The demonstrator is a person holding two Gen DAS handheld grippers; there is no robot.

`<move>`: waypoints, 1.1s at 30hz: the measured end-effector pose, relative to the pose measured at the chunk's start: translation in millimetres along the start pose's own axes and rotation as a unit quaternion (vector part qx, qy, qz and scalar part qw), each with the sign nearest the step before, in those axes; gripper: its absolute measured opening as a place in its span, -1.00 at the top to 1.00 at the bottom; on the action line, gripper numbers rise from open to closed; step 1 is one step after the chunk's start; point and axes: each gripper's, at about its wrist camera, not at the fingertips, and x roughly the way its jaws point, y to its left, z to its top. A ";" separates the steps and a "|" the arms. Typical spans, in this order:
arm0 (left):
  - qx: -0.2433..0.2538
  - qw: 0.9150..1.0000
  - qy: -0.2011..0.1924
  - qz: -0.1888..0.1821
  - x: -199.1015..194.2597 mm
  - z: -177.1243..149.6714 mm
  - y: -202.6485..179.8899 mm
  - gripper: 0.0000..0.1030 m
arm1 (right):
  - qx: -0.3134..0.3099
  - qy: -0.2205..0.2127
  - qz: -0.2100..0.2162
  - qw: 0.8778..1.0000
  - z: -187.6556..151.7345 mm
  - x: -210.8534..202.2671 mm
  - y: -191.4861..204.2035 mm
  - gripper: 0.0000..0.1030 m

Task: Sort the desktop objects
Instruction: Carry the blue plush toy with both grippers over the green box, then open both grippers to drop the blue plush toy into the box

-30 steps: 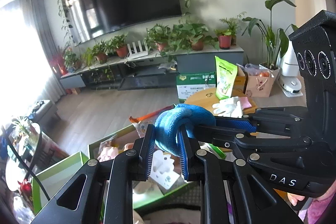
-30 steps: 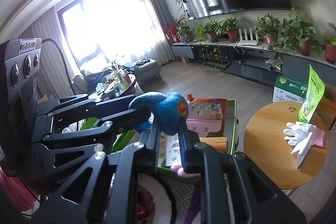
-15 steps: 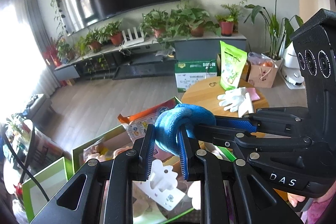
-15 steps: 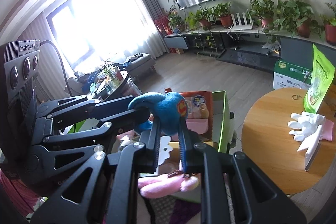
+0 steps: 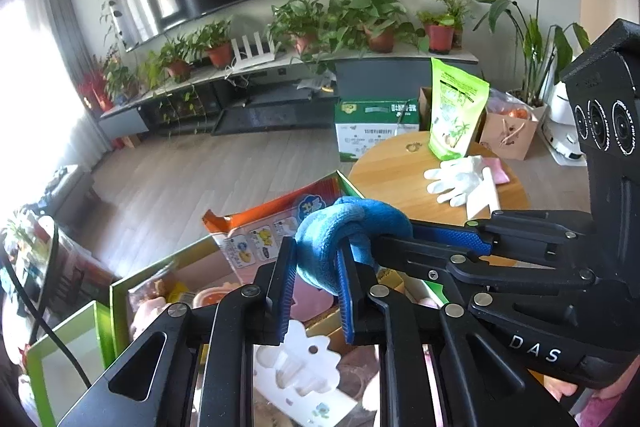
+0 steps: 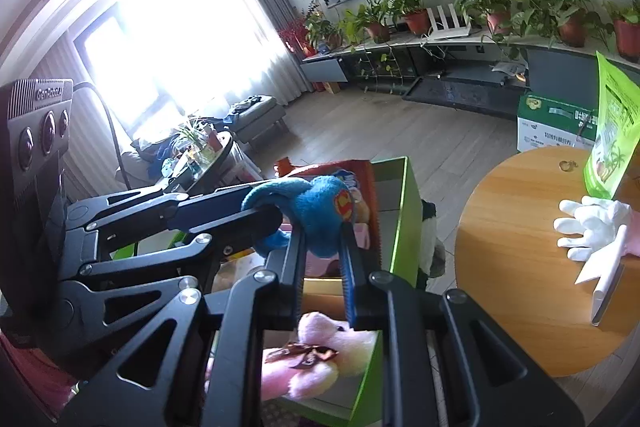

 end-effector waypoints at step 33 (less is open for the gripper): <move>-0.019 0.999 0.031 -0.010 -4.1 3.0 2.1 0.59 | 0.009 -0.003 -0.070 0.997 -5.3 -4.3 6.4 0.49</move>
